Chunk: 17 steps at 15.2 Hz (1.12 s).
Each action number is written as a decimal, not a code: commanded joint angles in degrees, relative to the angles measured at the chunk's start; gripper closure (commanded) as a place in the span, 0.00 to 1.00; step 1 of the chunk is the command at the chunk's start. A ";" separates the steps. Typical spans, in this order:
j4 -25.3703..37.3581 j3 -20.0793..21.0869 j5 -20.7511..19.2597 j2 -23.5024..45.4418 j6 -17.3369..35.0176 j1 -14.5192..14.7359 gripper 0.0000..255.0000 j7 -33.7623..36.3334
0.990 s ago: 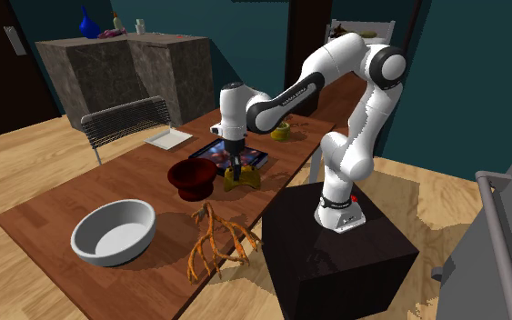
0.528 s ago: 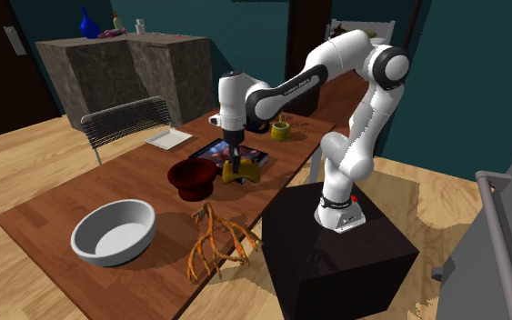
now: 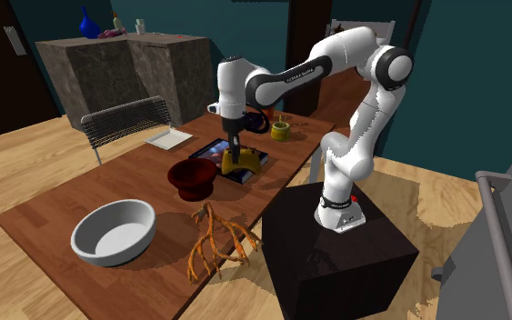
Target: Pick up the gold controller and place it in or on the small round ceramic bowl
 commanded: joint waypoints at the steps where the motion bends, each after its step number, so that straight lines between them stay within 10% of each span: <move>1: 1.37 0.13 0.05 -0.24 -1.61 0.04 1.00 0.07; 17: 15.72 0.09 0.93 4.29 -11.45 0.58 1.00 -0.42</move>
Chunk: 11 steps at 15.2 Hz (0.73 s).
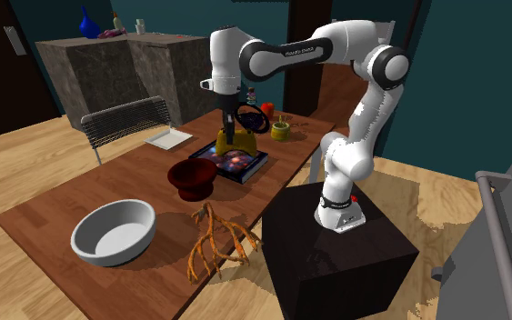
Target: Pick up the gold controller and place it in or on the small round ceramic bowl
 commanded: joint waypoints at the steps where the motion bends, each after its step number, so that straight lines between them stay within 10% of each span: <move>1: 4.23 -0.57 0.53 4.36 0.10 0.23 1.00 -0.66; 11: 32.24 -2.88 5.31 28.84 -3.97 -0.12 1.00 -4.39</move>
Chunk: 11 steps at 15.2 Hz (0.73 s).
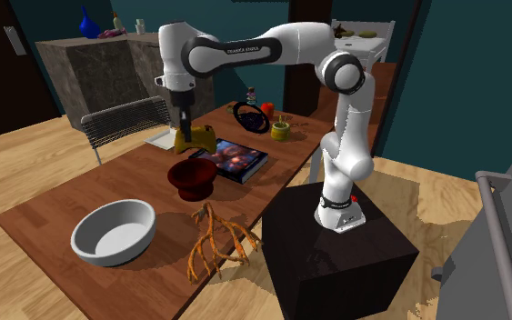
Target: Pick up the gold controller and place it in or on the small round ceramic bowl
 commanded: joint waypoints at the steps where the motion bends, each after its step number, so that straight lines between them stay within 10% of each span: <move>1: 7.06 -0.31 1.25 5.47 -1.71 -0.44 1.00 -0.70; 11: -1.83 -0.14 1.09 4.57 6.30 -0.26 1.00 -0.81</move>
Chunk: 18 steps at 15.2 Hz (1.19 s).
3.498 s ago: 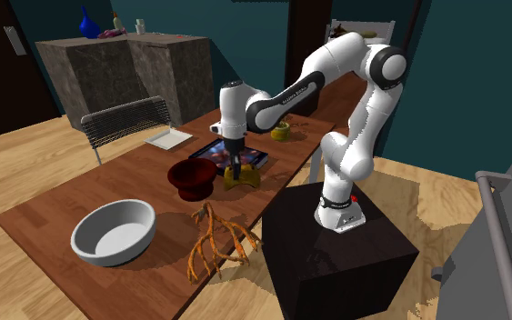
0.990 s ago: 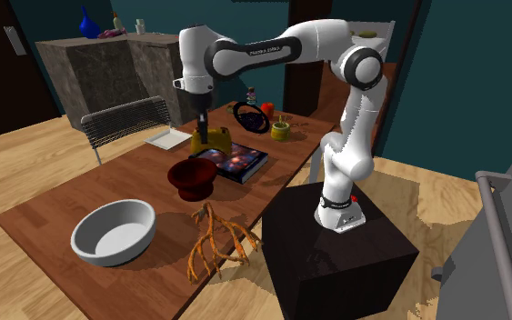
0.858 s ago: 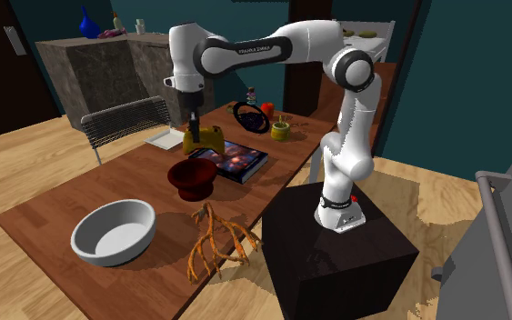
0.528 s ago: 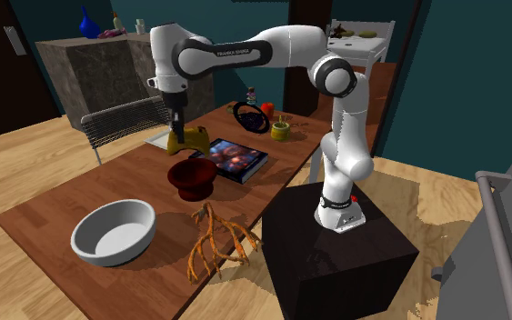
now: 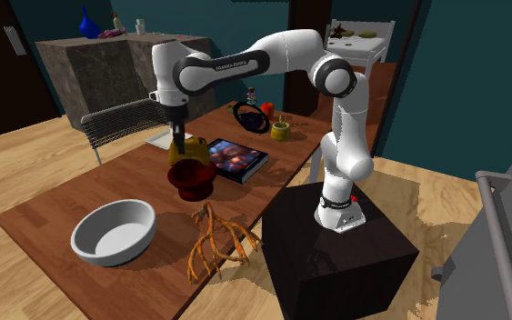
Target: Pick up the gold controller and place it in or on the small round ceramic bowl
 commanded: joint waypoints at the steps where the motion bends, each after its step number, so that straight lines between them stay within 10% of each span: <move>1: -1.73 0.02 -0.03 -0.23 1.57 0.04 1.00 -0.04; 13: -5.41 0.06 0.06 -0.07 5.40 0.08 1.00 -0.19; 14: -5.41 0.06 0.06 -0.07 5.41 0.08 0.00 -0.19; 18: -5.41 0.05 0.06 -0.06 5.40 0.07 0.00 -0.20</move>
